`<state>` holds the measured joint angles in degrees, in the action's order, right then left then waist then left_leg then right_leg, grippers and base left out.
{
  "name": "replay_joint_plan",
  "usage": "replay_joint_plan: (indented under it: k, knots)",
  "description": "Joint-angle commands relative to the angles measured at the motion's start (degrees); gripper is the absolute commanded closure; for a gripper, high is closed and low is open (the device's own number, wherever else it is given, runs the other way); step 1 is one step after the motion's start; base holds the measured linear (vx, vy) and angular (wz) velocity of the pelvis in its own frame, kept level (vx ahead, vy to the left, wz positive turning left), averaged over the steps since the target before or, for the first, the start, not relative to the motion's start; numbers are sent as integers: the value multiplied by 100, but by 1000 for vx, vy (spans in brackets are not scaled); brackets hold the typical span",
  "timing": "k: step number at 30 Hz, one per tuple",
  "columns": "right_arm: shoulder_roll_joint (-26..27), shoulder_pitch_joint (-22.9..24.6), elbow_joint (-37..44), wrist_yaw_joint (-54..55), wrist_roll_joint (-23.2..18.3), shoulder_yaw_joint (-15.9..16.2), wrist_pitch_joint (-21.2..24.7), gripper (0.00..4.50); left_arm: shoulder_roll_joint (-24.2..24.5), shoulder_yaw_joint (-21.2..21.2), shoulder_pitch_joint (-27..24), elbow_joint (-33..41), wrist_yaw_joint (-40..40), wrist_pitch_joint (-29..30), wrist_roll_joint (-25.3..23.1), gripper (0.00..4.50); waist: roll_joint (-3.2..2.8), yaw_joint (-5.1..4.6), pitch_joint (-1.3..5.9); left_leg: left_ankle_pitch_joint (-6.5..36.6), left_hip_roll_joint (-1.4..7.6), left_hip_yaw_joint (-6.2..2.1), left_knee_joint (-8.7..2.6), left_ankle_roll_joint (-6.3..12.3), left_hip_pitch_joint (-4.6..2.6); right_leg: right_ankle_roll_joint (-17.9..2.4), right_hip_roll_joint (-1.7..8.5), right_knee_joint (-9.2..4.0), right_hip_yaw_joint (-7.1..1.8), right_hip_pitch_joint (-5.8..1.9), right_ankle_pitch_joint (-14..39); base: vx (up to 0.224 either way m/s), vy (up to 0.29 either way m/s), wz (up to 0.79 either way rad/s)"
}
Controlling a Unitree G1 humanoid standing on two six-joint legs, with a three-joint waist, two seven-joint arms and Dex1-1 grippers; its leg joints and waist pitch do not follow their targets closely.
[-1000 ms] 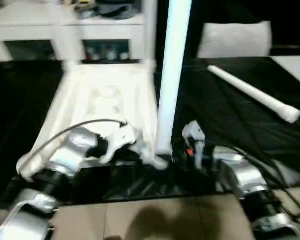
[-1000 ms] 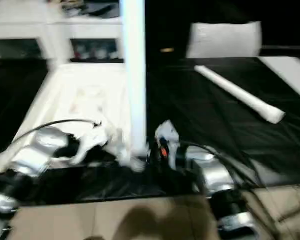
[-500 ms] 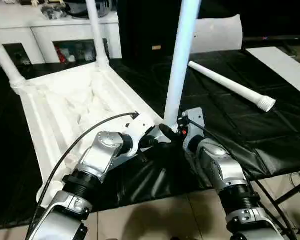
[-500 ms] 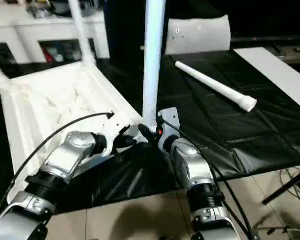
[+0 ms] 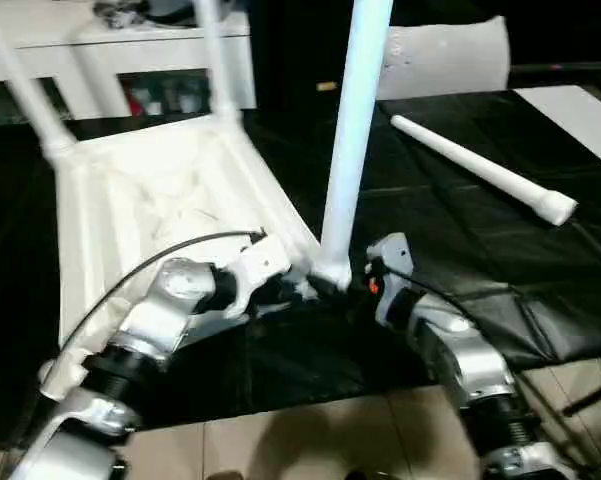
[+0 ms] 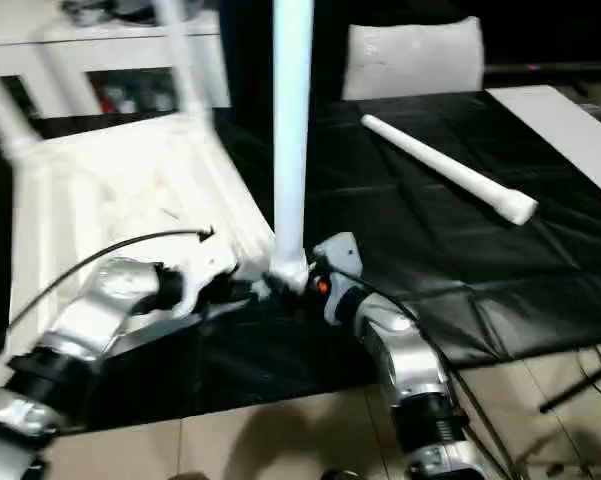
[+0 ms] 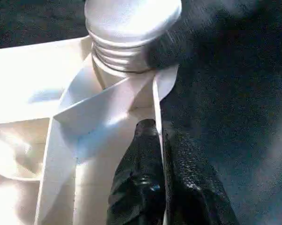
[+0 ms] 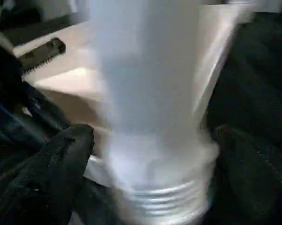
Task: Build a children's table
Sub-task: Rotate leg to tighten
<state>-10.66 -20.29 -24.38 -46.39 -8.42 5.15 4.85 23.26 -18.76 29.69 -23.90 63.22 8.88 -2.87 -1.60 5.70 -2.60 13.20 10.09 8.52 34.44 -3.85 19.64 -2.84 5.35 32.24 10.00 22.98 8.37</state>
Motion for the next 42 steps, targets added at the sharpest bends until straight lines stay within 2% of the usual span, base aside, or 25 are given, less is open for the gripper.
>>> replay_joint_plan:
  k: [1,4,5,7,10,11,13,15,17,18,19,32,33,35,38,39,41,42]
  knots:
    - [-124,-81,131,-389,-67,54,-72,7,102,-284,61,-63,577,-433,-26,450,-17,-6,372,555,380,-68,-429,458,18,-621,499,-330,-473,-368,1618,0,0,0]
    - [-360,-102,203,-961,-139,210,-54,7,163,-274,136,-186,1008,-508,131,450,2,42,388,489,390,-57,-424,436,24,-693,514,-303,-478,-385,1488,0,0,0]
    - [-435,-106,227,-1125,-143,271,-41,7,175,-272,166,-224,1120,-539,170,450,-2,85,391,462,382,-44,-416,450,11,-712,509,-302,-472,-381,1492,0,0,0]
    - [-652,-134,241,-1585,-124,478,-69,7,247,-336,261,-355,1452,-739,225,450,4,134,386,403,376,-38,-405,521,31,-663,492,-300,-467,-387,1500,0,0,0]
    - [-838,-218,189,-2080,-93,690,-154,7,319,-468,380,-527,1842,-932,252,450,9,175,387,451,377,-33,-402,508,26,-644,506,-311,-465,-378,1629,0,0,0]
    - [-877,-251,175,-2217,-86,737,-181,7,336,-509,408,-544,1965,-948,258,450,36,202,389,476,369,-22,-404,500,21,-590,505,-323,-466,-385,1766,0,0,0]
    - [-944,-315,150,-2466,-103,811,-216,7,350,-564,458,-586,2165,-1039,245,450,18,240,386,504,386,-23,-408,447,8,-537,513,-344,-465,-367,1952,0,0,0]
    - [-994,-374,125,-2668,-134,883,-206,7,348,-605,511,-634,2313,-1112,219,450,39,270,392,472,398,-25,-410,442,1,-537,507,-340,-470,-362,1927,0,0,0]
    - [-1032,-416,108,-2857,-139,974,-202,7,348,-656,565,-682,2406,-1213,181,450,22,297,400,438,422,-35,-409,425,-3,-573,513,-308,-476,-354,1817,0,0,0]
    - [-1032,-448,81,-2954,-138,1019,-213,7,345,-690,595,-697,2461,-1252,179,450,48,310,405,425,418,-31,-406,430,4,-583,515,-298,-475,-362,1775,0,0,0]
    - [-1030,-469,63,-3005,-142,1044,-211,23,344,-710,612,-711,2496,-1280,183,450,38,332,407,404,409,-27,-402,437,3,-595,518,-299,-476,-359,1771,0,0,0]
    - [-979,-577,-18,-3449,-218,1244,-41,126,399,-743,673,-821,2638,-1464,150,450,69,364,410,322,396,-24,-399,408,26,-456,516,-311,-465,-371,1921,0,0,0]
    - [-979,-577,-18,-3449,-218,1244,-41,126,399,-743,673,-821,2638,-1464,150,450,67,365,410,331,395,-24,-399,403,29,-449,520,-313,-465,-374,1940,0,0,0]
    - [-961,-576,-28,-3465,-215,1252,-34,157,412,-735,680,-856,2639,-1489,143,450,64,369,416,344,395,-22,-397,388,19,-433,519,-321,-461,-370,1981,0,0,0]
    - [-890,-498,39,-3478,-269,1251,79,167,424,-683,670,-897,2577,-1468,171,450,56,364,414,341,402,-27,-399,379,22,-452,514,-312,-461,-369,1908,0,0,0]
    - [-826,-436,81,-3422,-313,1241,122,173,416,-615,650,-900,2473,-1407,209,450,16,375,416,355,404,-34,-399,370,24,-462,517,-310,-458,-369,1907,0,0,0]
    - [-712,-350,129,-3273,-417,1189,206,174,399,-505,600,-844,2304,-1264,274,450,31,372,414,390,406,-29,-403,353,15,-468,513,-317,-460,-362,1901,0,0,0]
    - [-643,-309,146,-3139,-440,1159,236,175,385,-433,560,-786,2209,-1159,328,450,14,374,410,429,415,-34,-408,324,10,-469,516,-324,-458,-359,1932,0,0,0]
